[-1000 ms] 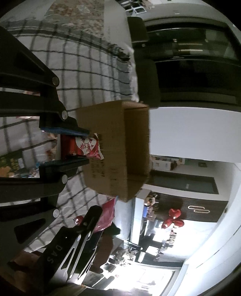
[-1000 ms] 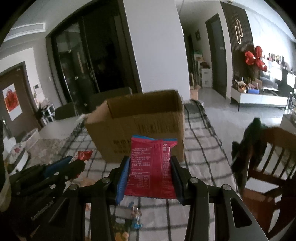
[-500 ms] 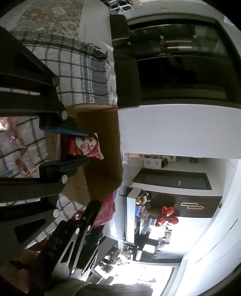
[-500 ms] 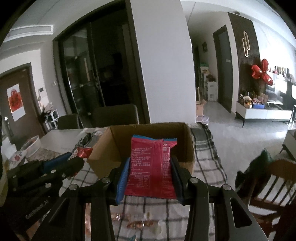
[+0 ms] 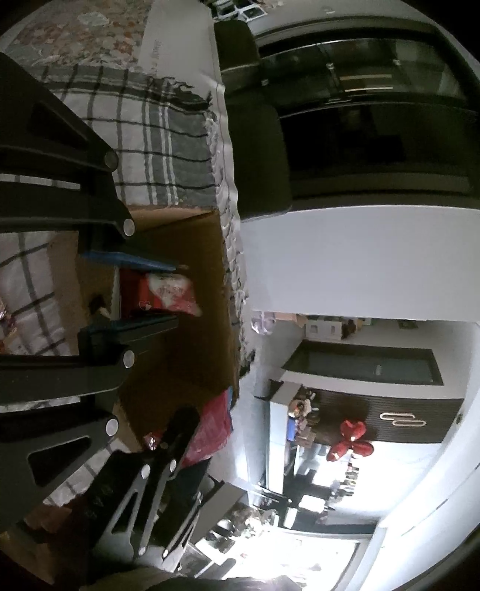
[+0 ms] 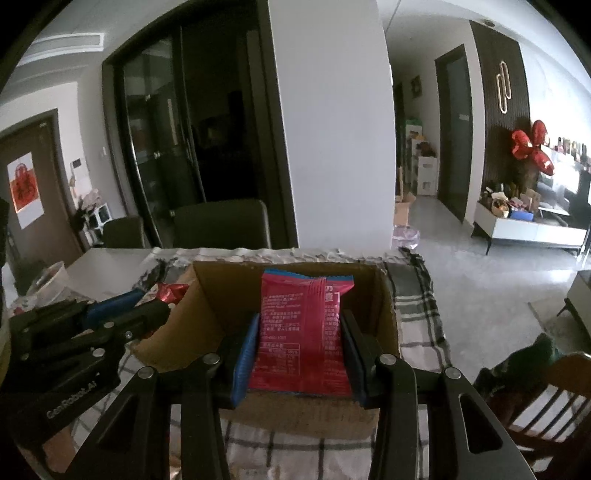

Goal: Organize snacks
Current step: 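Carry both snacks into the cardboard box and open both tools, then withdraw both tools from the box toward the remaining snacks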

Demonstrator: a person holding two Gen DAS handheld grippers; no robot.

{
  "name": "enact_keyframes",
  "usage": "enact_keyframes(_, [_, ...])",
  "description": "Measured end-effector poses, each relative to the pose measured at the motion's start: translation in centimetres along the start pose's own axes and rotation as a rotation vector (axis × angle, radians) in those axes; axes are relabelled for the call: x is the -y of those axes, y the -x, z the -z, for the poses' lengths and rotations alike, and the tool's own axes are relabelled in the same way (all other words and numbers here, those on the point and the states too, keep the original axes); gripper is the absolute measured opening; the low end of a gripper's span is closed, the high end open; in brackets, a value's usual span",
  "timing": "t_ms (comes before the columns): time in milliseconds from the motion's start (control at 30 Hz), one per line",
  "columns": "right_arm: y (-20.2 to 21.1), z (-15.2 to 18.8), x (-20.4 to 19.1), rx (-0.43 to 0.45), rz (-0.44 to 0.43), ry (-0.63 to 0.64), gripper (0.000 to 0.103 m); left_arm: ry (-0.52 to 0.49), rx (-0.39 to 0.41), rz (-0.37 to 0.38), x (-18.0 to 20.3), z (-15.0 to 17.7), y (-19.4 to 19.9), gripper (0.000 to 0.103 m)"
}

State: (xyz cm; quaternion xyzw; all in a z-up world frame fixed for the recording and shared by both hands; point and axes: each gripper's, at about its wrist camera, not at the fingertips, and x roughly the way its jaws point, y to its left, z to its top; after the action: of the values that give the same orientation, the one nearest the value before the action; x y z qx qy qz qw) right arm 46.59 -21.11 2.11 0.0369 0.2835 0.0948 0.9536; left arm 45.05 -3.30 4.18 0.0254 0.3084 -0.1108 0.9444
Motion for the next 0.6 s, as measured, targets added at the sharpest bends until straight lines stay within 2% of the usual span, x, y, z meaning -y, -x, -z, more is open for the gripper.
enact_keyframes(33, [-0.2, -0.1, 0.2, -0.003, 0.006, -0.010, 0.048, -0.002, 0.003, -0.008, 0.0, -0.1, 0.0, 0.038])
enact_keyframes(100, [-0.5, -0.1, 0.9, -0.003, 0.020, -0.040, 0.061, 0.002, 0.015, -0.030, -0.1, -0.1, 0.1, 0.052])
enact_keyframes(133, [-0.5, 0.0, 0.9, -0.001, 0.023, -0.047, 0.066, 0.005, 0.021, -0.035, -0.3, -0.1, 0.2, 0.052])
enact_keyframes(400, [1.6, 0.8, -0.3, 0.033, 0.063, 0.008, 0.066, -0.011, 0.041, -0.056, -0.6, 0.9, 2.6, 0.059])
enact_keyframes(600, [4.2, 1.6, -1.4, 0.057, 0.043, 0.024, 0.066, -0.022, 0.077, -0.079, -0.7, 2.2, 5.7, 0.067])
